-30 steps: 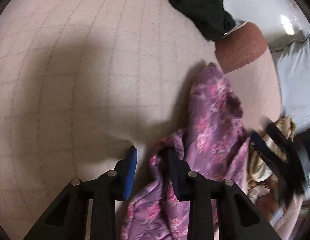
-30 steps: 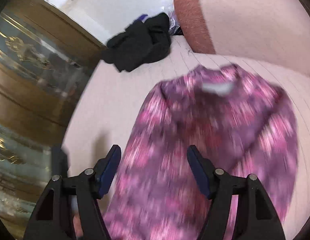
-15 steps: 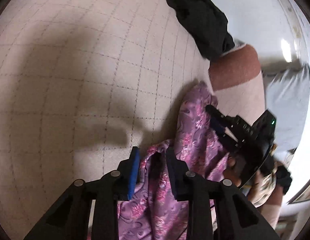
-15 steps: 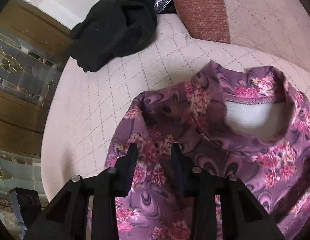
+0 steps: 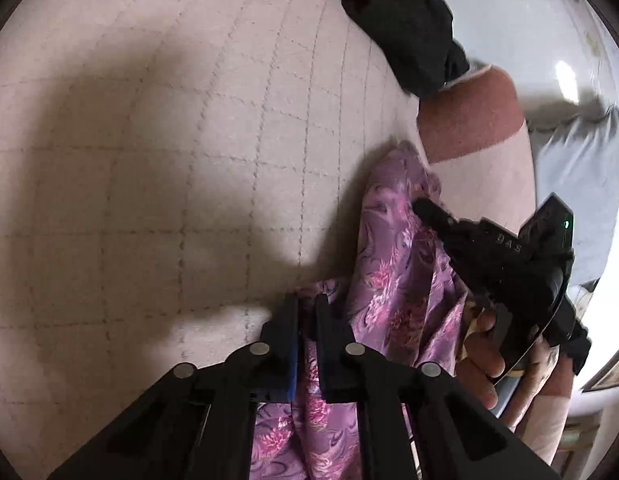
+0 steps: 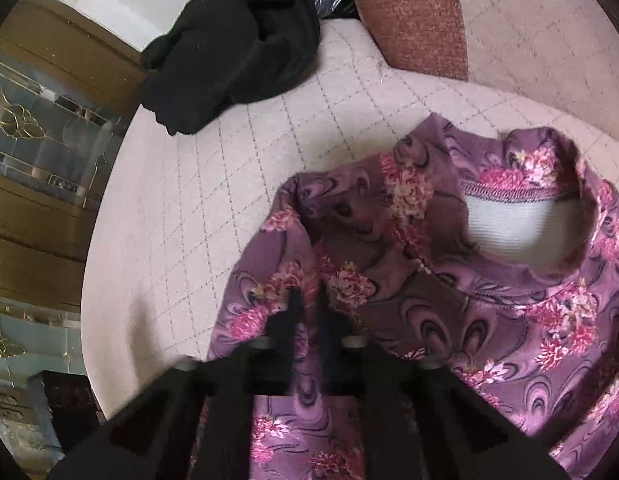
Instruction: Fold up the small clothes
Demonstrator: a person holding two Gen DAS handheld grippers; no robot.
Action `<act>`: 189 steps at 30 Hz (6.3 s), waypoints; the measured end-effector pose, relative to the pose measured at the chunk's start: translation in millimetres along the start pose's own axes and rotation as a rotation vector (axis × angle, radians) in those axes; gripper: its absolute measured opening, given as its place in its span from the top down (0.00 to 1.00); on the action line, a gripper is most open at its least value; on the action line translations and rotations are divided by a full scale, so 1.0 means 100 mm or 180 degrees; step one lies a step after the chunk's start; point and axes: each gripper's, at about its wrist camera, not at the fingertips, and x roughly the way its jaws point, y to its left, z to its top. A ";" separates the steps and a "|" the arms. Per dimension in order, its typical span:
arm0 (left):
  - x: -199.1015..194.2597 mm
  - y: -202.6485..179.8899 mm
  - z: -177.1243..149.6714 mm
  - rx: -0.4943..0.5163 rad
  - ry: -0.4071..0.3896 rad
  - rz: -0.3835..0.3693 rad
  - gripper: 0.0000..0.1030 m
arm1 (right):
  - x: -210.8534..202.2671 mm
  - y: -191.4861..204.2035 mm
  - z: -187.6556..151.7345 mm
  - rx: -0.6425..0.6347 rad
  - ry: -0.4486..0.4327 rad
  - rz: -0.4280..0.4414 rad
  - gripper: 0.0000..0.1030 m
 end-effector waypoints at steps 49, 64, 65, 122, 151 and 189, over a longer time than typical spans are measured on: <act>-1.34 0.21 -2.58 0.1834 -0.0592 0.0678 0.22 | -2.00 -1.33 -3.87 0.1155 -0.0846 -0.0222 0.94; -1.44 -0.31 -2.02 0.1989 -0.0674 0.0674 0.15 | -2.90 -0.78 -3.67 0.0660 -0.1408 0.0059 0.13; -1.41 -0.36 -1.94 0.2004 -0.0668 0.0691 0.15 | -2.90 -0.78 -3.59 0.0640 -0.1368 0.0035 0.13; -1.10 -1.53 -0.38 0.2592 -0.0491 0.0236 0.93 | -2.69 -1.51 -1.19 0.0000 -0.1005 -0.0339 0.94; -1.66 0.73 -2.68 0.1329 -0.0160 0.0383 0.54 | -2.67 -1.45 -4.70 0.1161 -0.1147 -0.0032 0.31; -1.15 0.71 -2.19 0.0148 0.0188 0.0153 0.32 | -1.94 -1.50 -4.11 0.1771 -0.0738 0.0243 0.74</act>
